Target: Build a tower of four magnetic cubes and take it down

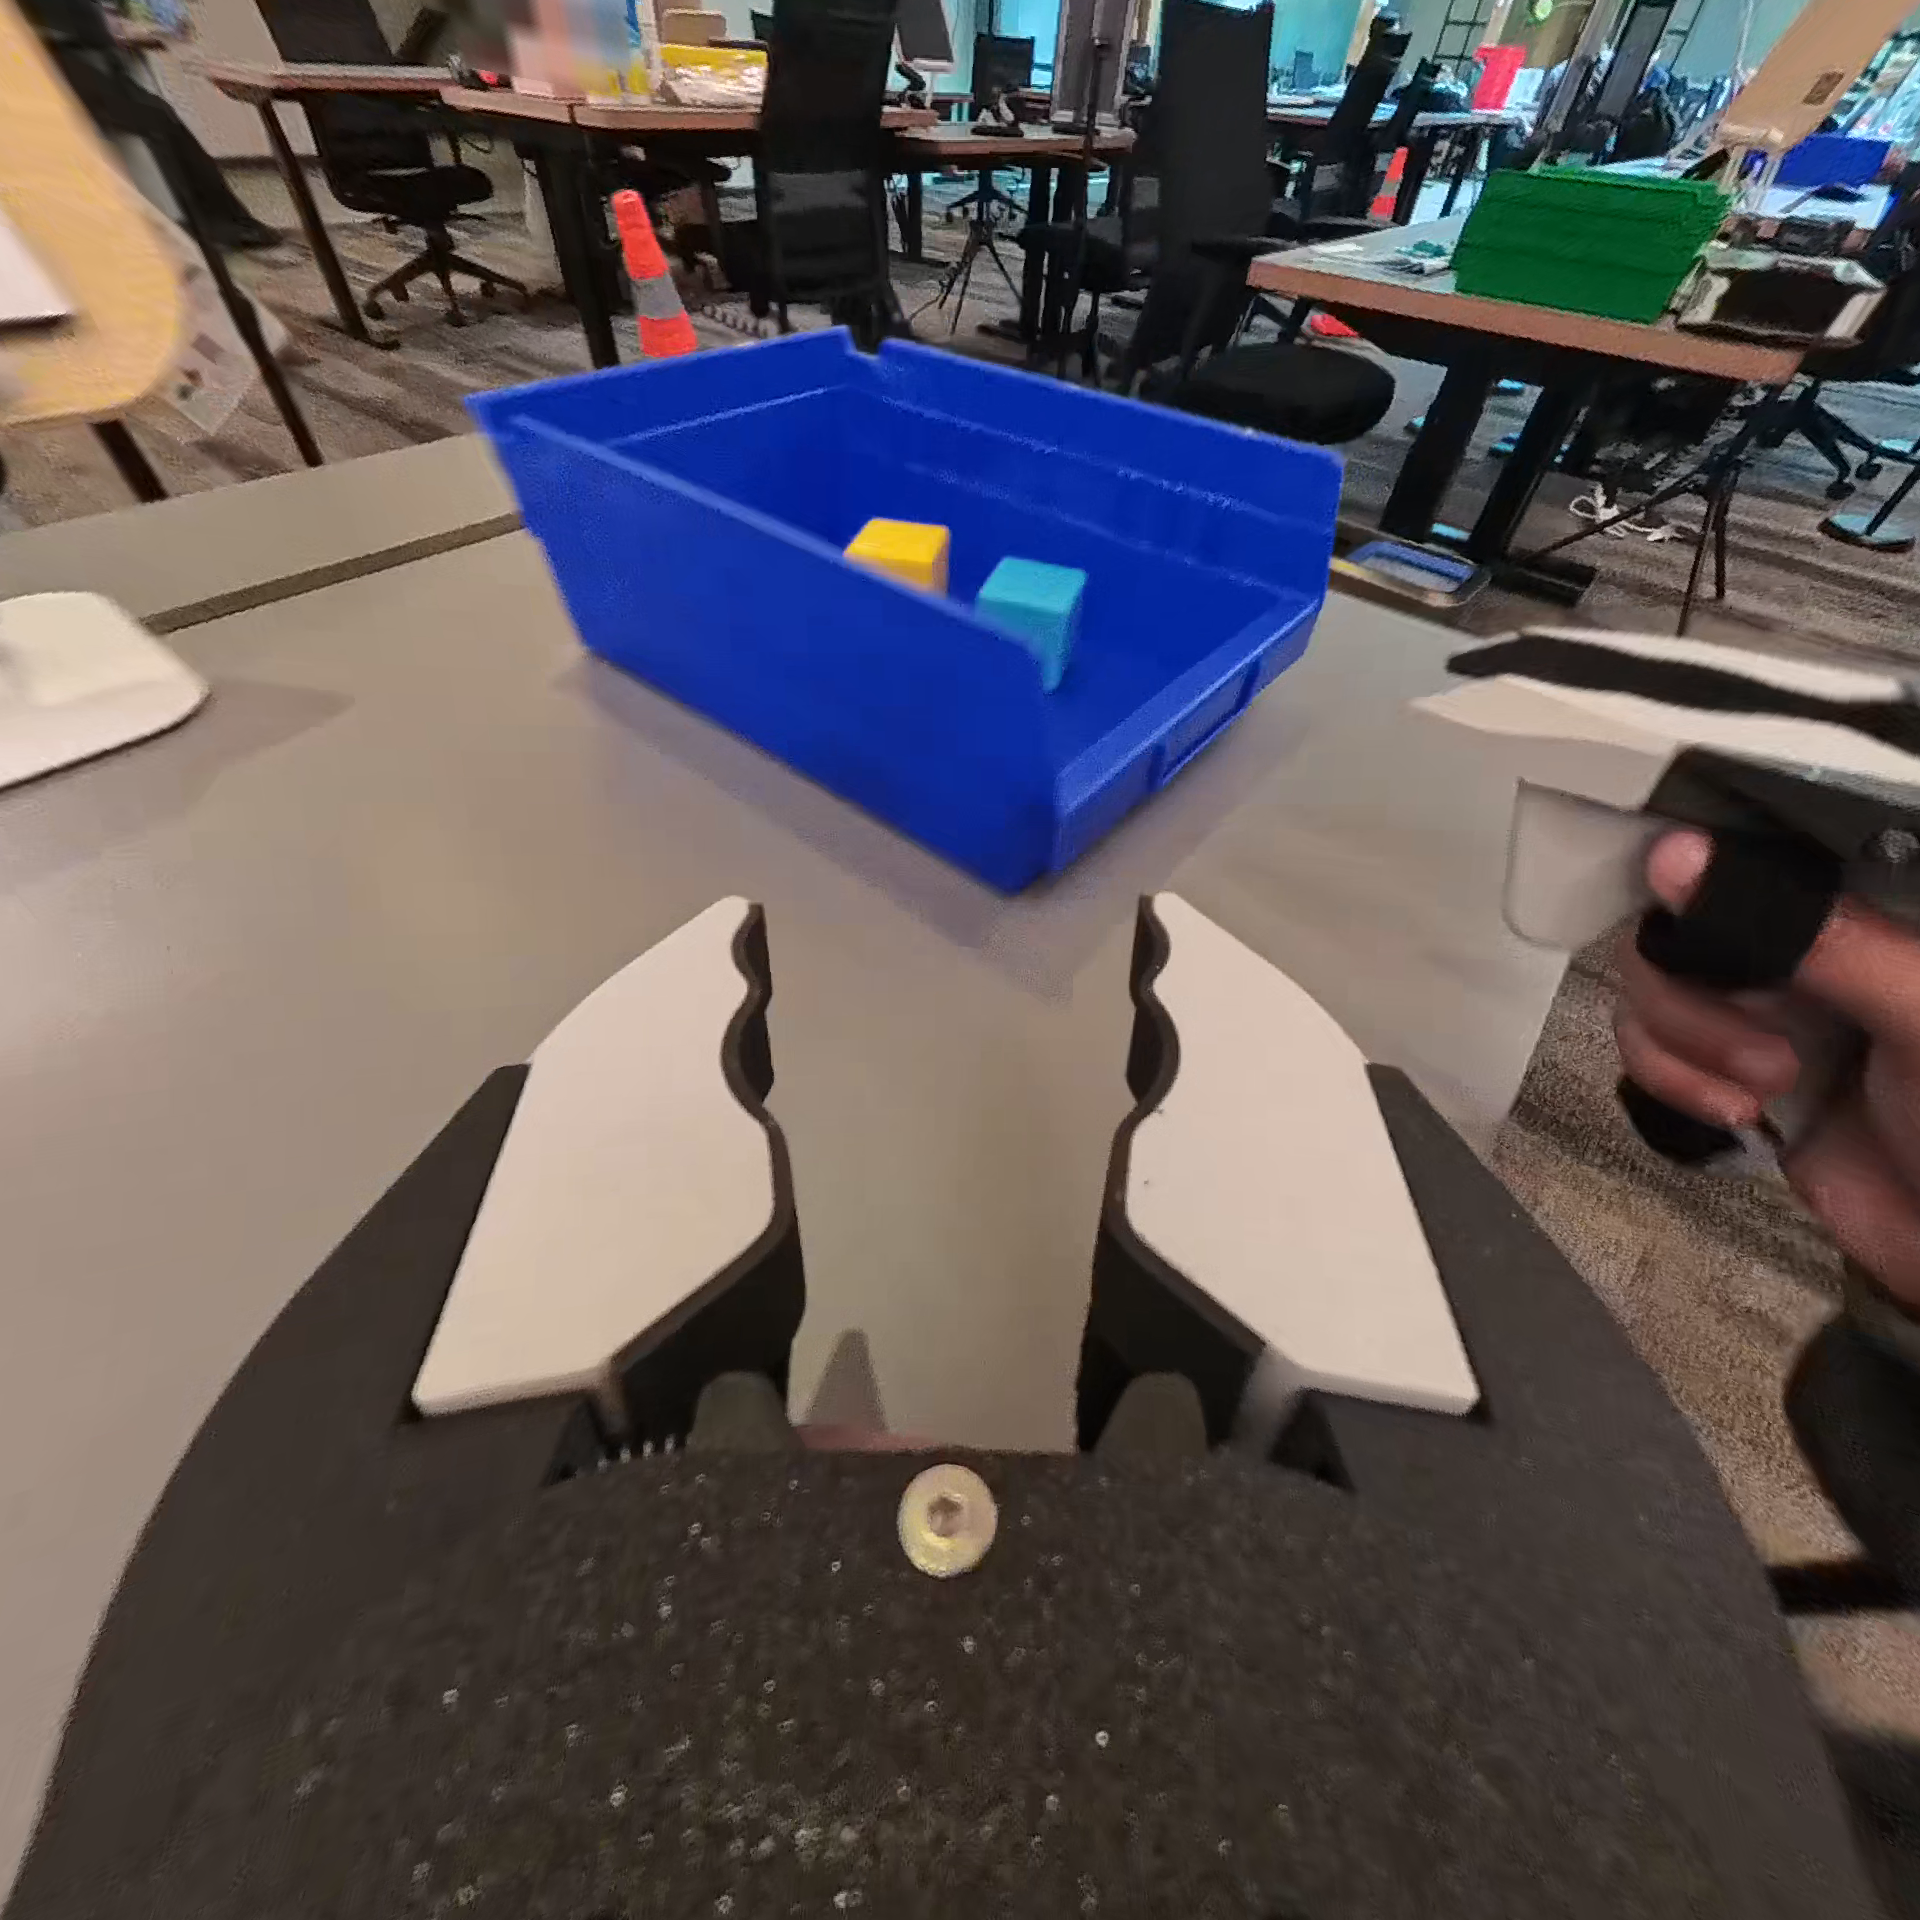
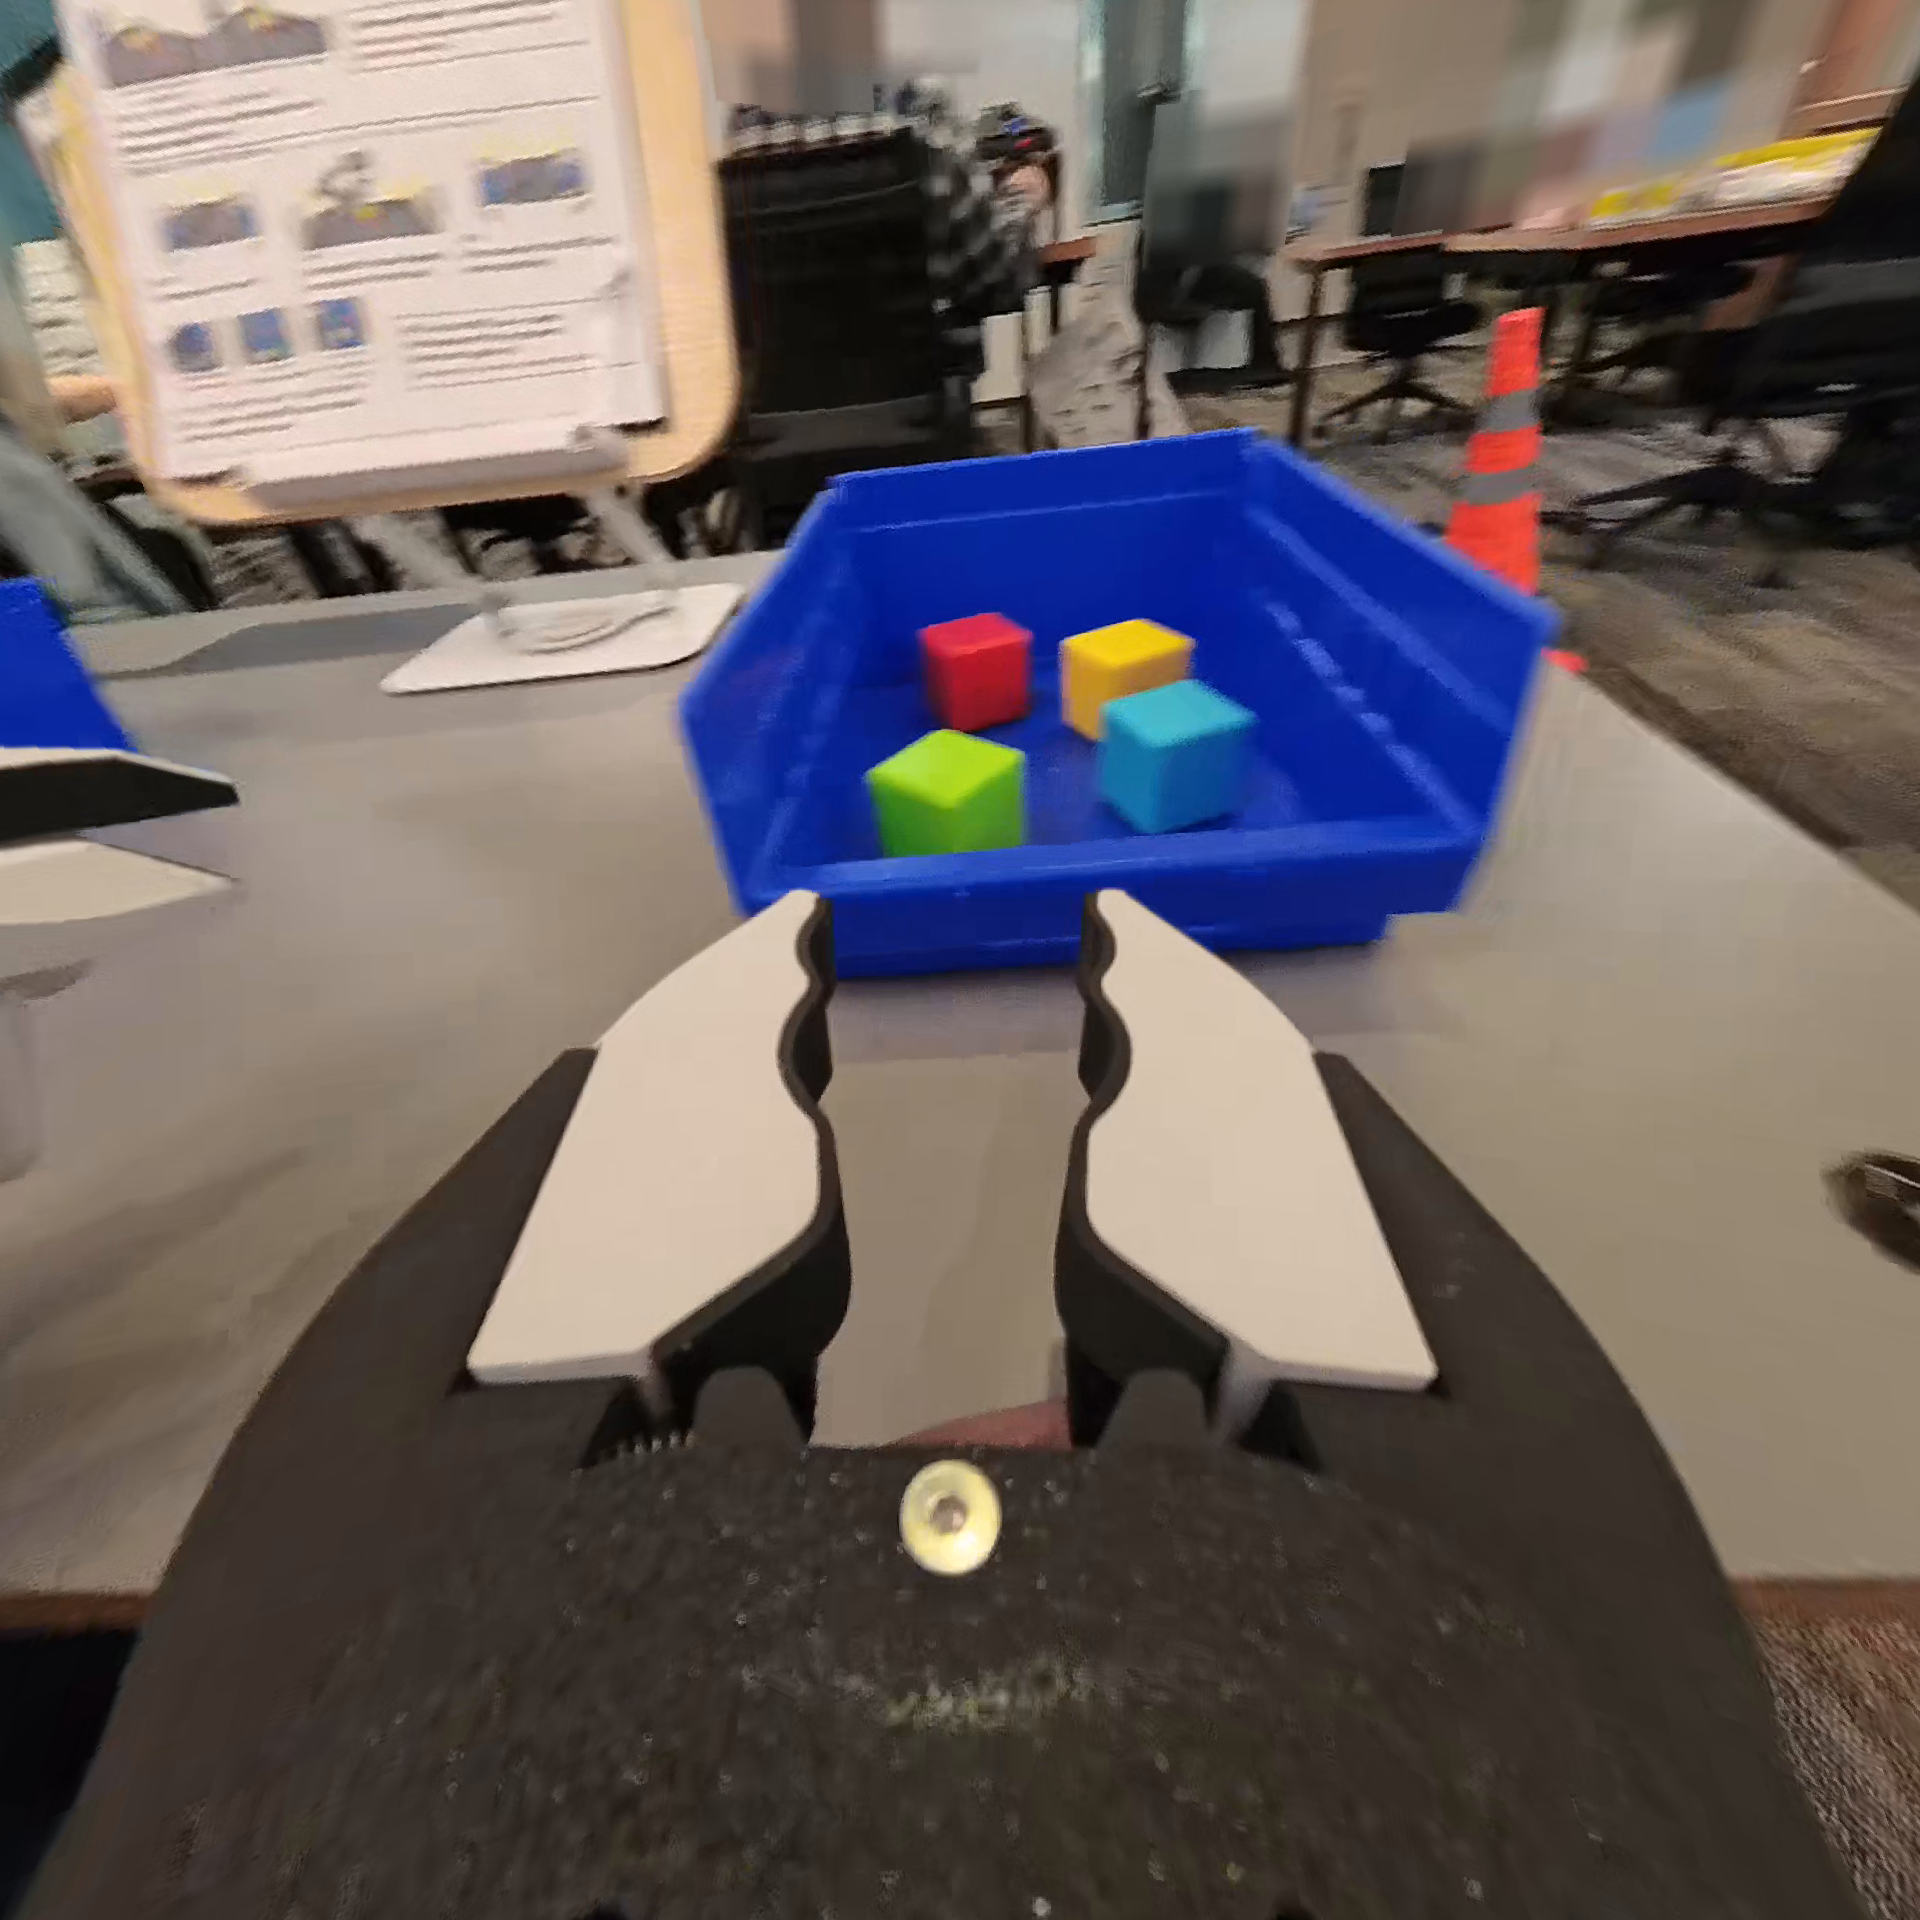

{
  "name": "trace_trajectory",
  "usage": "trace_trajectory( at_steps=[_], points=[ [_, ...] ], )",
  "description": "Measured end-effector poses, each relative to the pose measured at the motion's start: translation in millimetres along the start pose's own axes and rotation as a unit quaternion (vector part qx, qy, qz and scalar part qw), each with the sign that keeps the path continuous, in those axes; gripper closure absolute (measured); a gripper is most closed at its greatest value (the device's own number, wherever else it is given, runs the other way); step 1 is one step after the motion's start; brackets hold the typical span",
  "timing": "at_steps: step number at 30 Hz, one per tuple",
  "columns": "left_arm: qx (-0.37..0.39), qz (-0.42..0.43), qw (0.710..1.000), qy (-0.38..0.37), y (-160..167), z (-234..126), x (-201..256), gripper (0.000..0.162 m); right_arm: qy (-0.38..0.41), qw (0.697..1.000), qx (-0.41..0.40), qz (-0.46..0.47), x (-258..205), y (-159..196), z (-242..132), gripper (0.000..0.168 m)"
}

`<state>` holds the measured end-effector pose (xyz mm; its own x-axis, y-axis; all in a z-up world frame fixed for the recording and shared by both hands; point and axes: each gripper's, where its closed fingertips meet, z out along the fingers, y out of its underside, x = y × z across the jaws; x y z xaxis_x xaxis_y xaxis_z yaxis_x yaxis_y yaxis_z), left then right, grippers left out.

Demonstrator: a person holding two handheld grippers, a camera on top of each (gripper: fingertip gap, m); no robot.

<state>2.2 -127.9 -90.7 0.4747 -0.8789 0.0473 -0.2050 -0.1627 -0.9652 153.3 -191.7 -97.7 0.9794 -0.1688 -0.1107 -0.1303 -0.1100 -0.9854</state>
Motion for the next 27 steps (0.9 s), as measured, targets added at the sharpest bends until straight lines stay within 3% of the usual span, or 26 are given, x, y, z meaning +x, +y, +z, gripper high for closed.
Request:
trace_trajectory(
  at_steps=[3,6,10,12,14,18,22,26,27],
  points=[
    [-0.012,-0.012,1.0,-0.019,-14,59,21,0.09,0.031,0.999,0.01,0.03,33,-4,-6,0.126],
    [-0.028,0.026,0.995,-0.089,-17,109,14,0.085,0.026,0.998,0.002,0.061,44,0,-10,0.127],
    [-0.08,0.031,0.988,-0.128,1,145,3,0.099,0.027,0.998,-0.015,0.062,48,9,-12,0.125],
    [-0.055,-0.01,0.99,-0.132,-4,142,-6,0.113,0.033,0.998,-0.025,0.052,48,13,-11,0.124],
    [-0.042,-0.037,0.989,-0.137,-7,135,-14,0.139,0.04,0.998,-0.035,0.041,50,17,-8,0.123],
    [-0.043,-0.065,0.984,-0.16,-5,123,-33,0.15,0.055,0.997,-0.053,0.015,54,11,20,0.117],
    [-0.035,-0.104,0.979,-0.174,-2,105,-46,0.158,0.122,0.989,-0.082,-0.002,69,12,40,0.116],
    [-0.031,-0.11,0.981,-0.158,2,89,-40,0.158,0.109,0.987,-0.116,0.004,57,22,46,0.115],
    [-0.031,-0.102,0.981,-0.162,3,85,-37,0.158,0.108,0.987,-0.114,0.016,56,22,46,0.123]
  ],
)
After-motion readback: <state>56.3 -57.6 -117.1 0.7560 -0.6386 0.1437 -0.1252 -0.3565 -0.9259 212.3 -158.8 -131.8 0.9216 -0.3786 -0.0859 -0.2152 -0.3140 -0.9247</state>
